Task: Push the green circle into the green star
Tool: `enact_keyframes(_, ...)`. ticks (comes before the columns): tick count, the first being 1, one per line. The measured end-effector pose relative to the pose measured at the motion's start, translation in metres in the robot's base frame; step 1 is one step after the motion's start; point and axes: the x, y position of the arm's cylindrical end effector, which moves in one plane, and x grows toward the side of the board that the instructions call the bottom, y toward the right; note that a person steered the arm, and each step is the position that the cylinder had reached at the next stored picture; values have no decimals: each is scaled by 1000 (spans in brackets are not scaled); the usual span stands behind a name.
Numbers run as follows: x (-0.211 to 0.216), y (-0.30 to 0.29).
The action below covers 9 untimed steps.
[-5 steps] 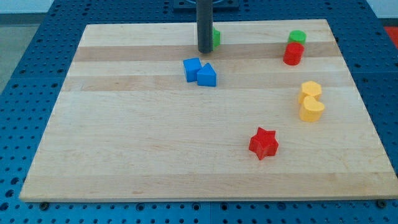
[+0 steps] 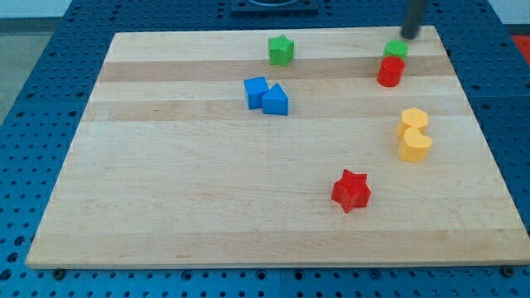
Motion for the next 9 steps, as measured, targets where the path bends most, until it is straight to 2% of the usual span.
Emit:
enact_keyframes(1, 35, 14)
enact_keyframes(2, 51, -61)
enact_keyframes(3, 51, -171)
enact_keyframes(4, 51, -226)
enact_keyframes(5, 48, -214)
enact_keyframes(7, 33, -91)
enact_keyframes(8, 48, -99)
enact_keyframes(9, 76, -144)
